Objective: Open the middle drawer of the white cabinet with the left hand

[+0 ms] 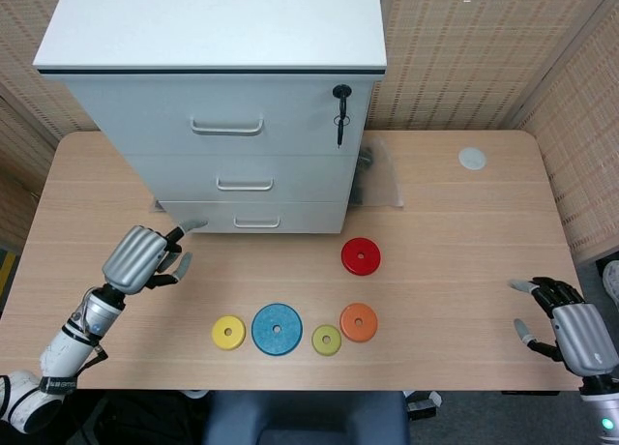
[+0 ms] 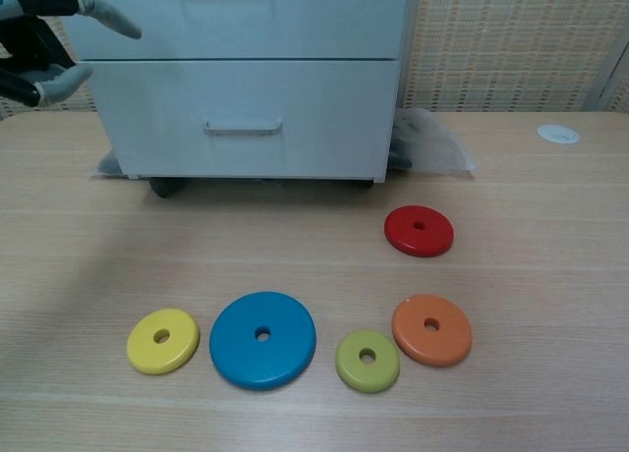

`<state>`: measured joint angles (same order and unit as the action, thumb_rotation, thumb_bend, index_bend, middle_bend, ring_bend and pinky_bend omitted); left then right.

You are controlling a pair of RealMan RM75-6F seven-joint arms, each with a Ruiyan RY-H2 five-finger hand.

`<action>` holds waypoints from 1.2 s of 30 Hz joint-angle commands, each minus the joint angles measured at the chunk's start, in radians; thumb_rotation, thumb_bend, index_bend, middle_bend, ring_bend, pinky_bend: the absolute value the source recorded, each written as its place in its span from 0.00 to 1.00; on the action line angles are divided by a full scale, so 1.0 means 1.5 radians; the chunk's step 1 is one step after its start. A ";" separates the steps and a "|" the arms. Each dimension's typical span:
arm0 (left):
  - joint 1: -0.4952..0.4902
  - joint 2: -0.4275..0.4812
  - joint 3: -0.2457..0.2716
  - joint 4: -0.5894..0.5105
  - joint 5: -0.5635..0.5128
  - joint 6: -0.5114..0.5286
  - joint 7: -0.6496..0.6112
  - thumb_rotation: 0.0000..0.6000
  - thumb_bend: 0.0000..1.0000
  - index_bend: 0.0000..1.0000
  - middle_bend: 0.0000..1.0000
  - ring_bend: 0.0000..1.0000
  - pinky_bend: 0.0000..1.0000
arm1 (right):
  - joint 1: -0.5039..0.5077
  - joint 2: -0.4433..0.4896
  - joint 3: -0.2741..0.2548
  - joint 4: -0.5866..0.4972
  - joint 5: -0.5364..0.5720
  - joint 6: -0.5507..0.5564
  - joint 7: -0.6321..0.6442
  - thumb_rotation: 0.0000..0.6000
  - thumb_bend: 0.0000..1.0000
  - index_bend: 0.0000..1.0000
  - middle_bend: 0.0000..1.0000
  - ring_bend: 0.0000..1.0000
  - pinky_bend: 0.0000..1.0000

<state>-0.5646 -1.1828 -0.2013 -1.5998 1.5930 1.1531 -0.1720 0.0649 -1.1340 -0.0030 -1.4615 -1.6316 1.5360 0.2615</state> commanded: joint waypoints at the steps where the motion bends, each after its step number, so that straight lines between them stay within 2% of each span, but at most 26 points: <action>1: -0.018 -0.006 -0.021 -0.007 -0.022 -0.005 -0.009 1.00 0.55 0.16 0.92 0.93 1.00 | 0.000 0.001 0.001 0.001 0.002 -0.001 0.000 1.00 0.33 0.25 0.33 0.20 0.21; 11: -0.068 0.004 -0.052 -0.032 -0.052 -0.033 -0.014 1.00 0.55 0.16 0.94 0.94 1.00 | 0.002 -0.005 0.002 0.013 0.013 -0.011 0.009 1.00 0.33 0.25 0.33 0.20 0.21; 21: -0.125 0.019 -0.077 -0.056 -0.127 -0.109 0.010 1.00 0.55 0.16 0.94 0.95 1.00 | -0.001 -0.011 0.002 0.027 0.020 -0.014 0.021 1.00 0.33 0.25 0.33 0.20 0.21; 36: -0.159 0.013 -0.074 -0.050 -0.181 -0.142 0.040 1.00 0.55 0.18 0.94 0.95 1.00 | -0.010 -0.015 0.002 0.046 0.027 -0.007 0.038 1.00 0.33 0.25 0.33 0.20 0.21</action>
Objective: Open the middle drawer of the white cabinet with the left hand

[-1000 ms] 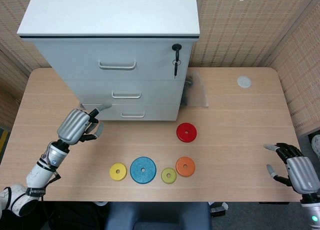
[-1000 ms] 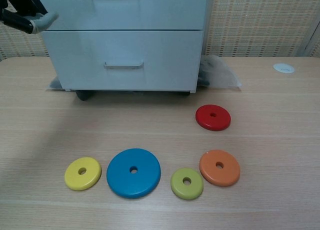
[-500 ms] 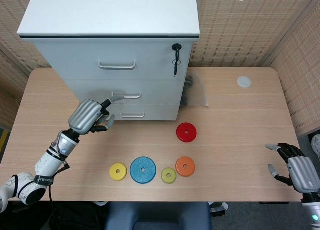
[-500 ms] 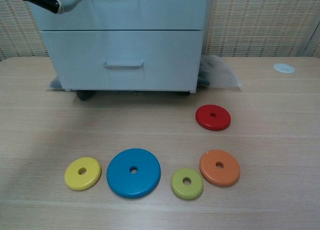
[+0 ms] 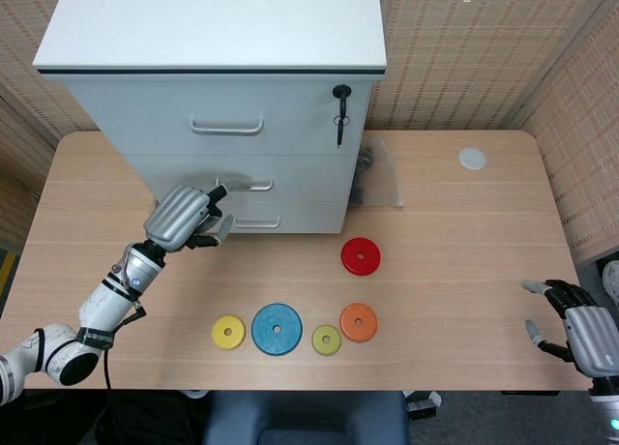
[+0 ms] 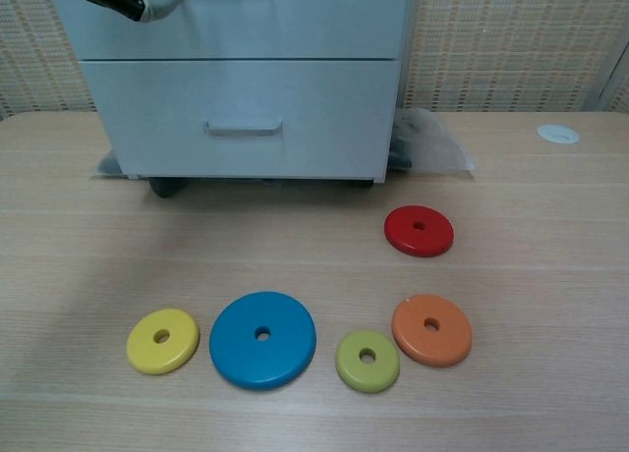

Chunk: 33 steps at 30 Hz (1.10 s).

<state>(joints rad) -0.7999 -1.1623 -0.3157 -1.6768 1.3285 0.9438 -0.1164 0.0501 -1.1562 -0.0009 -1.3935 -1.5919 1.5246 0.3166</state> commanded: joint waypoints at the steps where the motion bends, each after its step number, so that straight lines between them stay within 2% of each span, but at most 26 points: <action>1: -0.003 -0.001 0.003 0.002 -0.006 -0.004 0.004 1.00 0.55 0.19 0.94 0.95 1.00 | 0.000 -0.001 0.000 0.001 0.000 0.001 0.001 1.00 0.33 0.25 0.33 0.20 0.21; 9: -0.007 -0.001 0.009 0.003 -0.020 -0.007 0.009 1.00 0.55 0.20 0.94 0.95 1.00 | 0.001 -0.001 0.001 0.004 0.000 -0.002 0.004 1.00 0.33 0.25 0.33 0.20 0.21; 33: 0.020 0.039 0.052 -0.056 0.032 0.024 0.004 1.00 0.55 0.21 0.94 0.95 1.00 | 0.000 -0.002 0.002 0.000 -0.003 0.000 -0.001 1.00 0.33 0.25 0.33 0.20 0.21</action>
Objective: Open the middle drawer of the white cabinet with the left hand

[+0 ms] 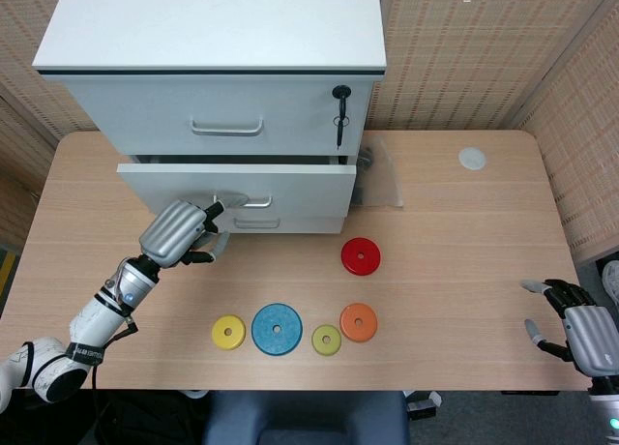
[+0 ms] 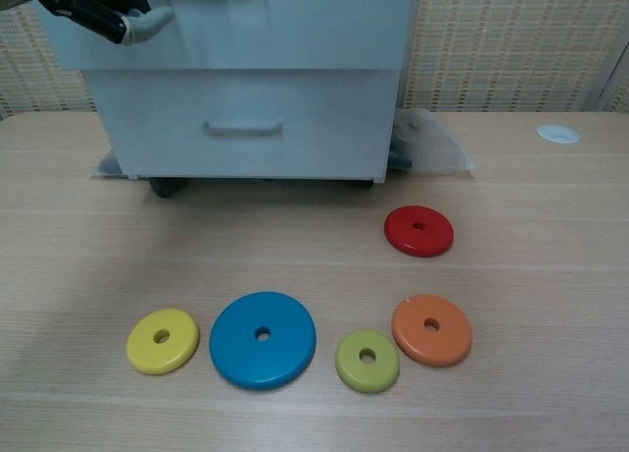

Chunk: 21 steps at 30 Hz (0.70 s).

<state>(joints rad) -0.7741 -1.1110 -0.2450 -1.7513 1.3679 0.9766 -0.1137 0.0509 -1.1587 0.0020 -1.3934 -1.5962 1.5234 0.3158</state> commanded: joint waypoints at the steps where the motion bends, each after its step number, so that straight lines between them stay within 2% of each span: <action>1: 0.004 0.007 0.007 -0.009 0.008 0.002 0.003 1.00 0.55 0.21 0.94 0.95 1.00 | -0.001 0.000 0.000 -0.001 0.000 0.001 -0.001 1.00 0.33 0.25 0.33 0.20 0.21; 21: 0.046 0.069 0.041 -0.080 0.067 0.042 -0.004 1.00 0.55 0.21 0.94 0.95 1.00 | 0.000 0.002 0.001 -0.006 -0.003 0.003 -0.004 1.00 0.33 0.25 0.33 0.20 0.21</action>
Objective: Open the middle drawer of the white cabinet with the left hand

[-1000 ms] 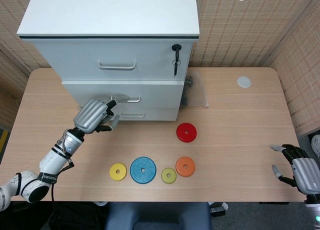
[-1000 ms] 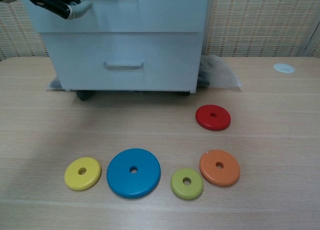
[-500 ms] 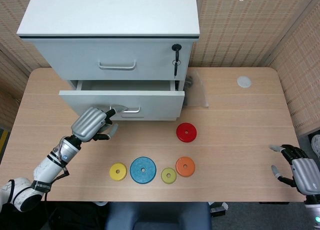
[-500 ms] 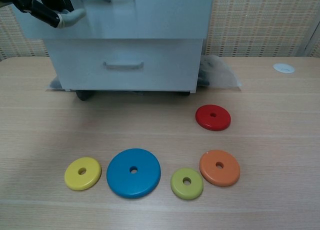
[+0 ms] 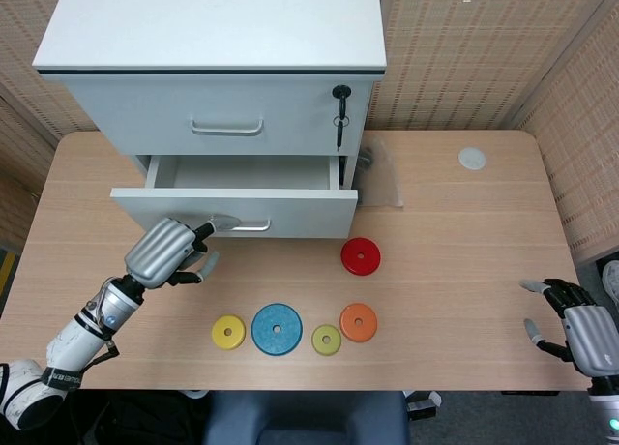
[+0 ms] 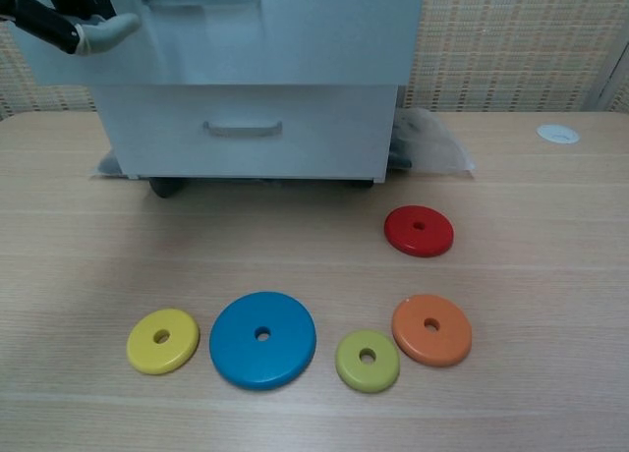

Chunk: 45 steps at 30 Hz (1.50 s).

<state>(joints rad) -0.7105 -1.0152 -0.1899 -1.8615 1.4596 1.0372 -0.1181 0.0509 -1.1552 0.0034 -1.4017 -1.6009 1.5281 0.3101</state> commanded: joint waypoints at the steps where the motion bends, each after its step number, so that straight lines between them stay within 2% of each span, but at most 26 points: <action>1: 0.006 0.009 0.006 -0.010 0.010 0.003 -0.003 1.00 0.55 0.21 0.94 0.95 1.00 | 0.000 0.000 0.000 0.000 0.000 0.000 0.000 1.00 0.33 0.25 0.33 0.20 0.21; 28: 0.059 0.073 0.057 -0.080 0.102 0.047 -0.013 1.00 0.55 0.21 0.94 0.95 1.00 | -0.002 0.005 0.000 -0.012 -0.002 0.005 -0.010 1.00 0.33 0.25 0.33 0.20 0.21; 45: 0.093 0.094 0.088 -0.095 0.161 0.081 -0.026 1.00 0.55 0.21 0.94 0.95 1.00 | -0.003 0.010 0.001 -0.019 -0.004 0.009 -0.015 1.00 0.33 0.25 0.33 0.20 0.21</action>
<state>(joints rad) -0.5735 -0.8760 -0.0604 -2.0022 1.6968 1.1562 -0.1558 0.0464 -1.1412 0.0042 -1.4291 -1.6070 1.5415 0.2873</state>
